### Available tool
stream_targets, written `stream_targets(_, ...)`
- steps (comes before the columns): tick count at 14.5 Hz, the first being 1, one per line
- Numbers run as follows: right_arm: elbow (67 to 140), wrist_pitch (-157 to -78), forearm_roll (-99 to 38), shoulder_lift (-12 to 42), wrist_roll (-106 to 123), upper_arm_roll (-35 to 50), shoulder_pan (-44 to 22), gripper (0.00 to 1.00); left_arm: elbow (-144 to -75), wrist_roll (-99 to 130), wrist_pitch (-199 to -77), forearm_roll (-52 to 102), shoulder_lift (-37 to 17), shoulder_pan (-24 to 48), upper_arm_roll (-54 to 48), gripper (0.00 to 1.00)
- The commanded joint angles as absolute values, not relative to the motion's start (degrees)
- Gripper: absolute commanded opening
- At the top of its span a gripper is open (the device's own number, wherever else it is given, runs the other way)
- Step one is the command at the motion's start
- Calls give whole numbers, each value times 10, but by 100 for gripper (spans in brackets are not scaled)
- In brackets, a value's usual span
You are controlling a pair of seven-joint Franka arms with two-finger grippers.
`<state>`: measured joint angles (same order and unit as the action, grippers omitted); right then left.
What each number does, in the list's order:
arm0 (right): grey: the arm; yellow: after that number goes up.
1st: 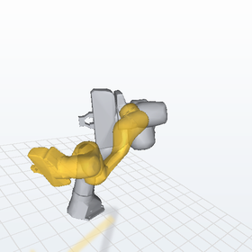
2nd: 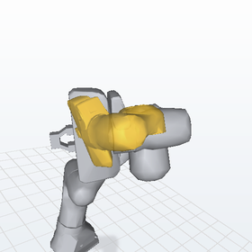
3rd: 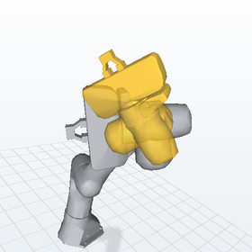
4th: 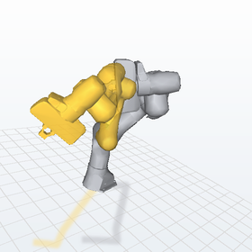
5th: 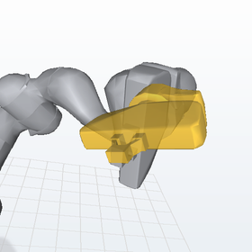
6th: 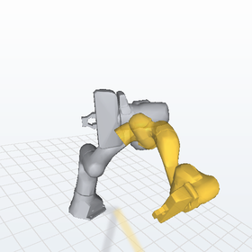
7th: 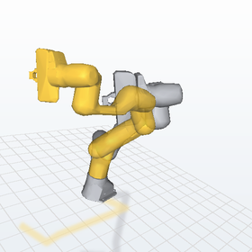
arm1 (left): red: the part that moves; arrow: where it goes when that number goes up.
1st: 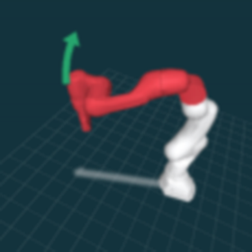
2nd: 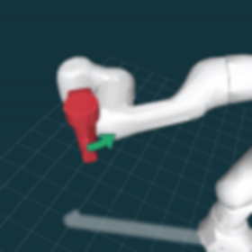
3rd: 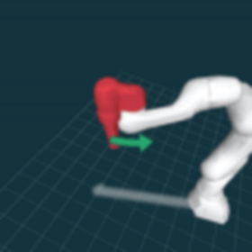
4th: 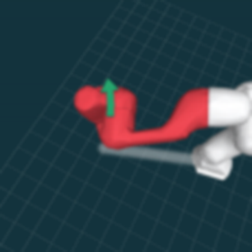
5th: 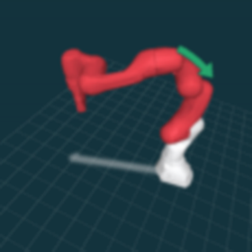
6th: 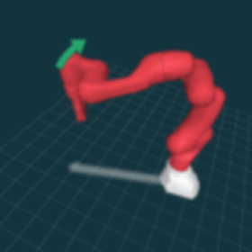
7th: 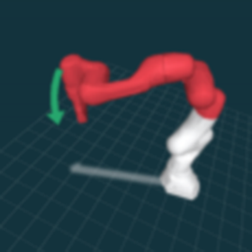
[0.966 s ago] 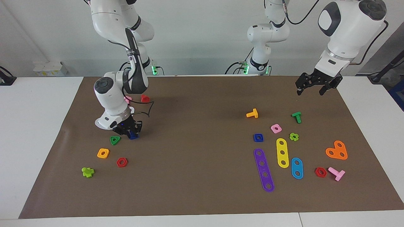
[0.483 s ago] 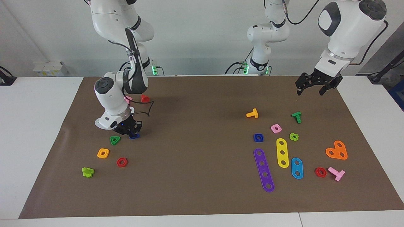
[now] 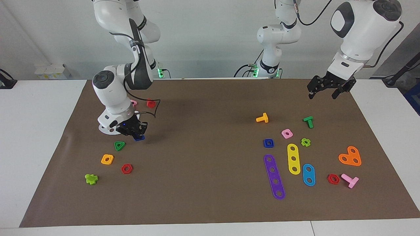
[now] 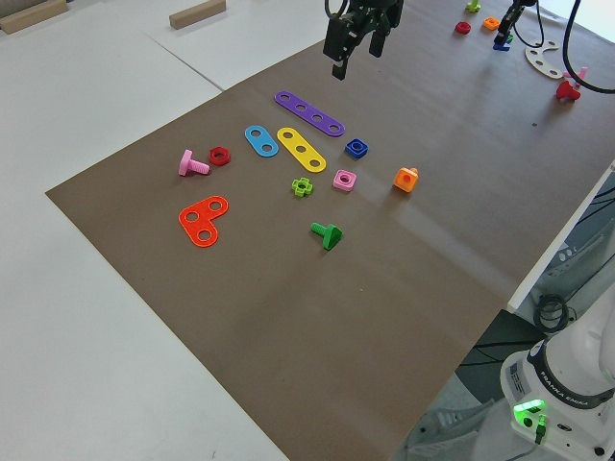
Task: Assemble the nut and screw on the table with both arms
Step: 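Carry the blue bolt with the right gripper toward the table centre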
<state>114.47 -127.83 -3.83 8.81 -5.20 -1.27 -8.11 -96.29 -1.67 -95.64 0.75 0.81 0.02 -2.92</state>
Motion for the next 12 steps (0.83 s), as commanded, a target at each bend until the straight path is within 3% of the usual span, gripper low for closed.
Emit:
stream_targets(1, 1079, -1252, -50, 108, -152, -9, -132, 0, -956, -17, -945, 13, 8, -5, -31, 100)
stream_targets(6, 930, -1256, -41, 224, -326, -9, -245, 0, -956, -17, -945, 13, 8, -5, -31, 100)
stream_targets(12, 925, -1355, 12, 306, -444, -10, -328, 0, -956, -17, -945, 13, 8, -5, -31, 100)
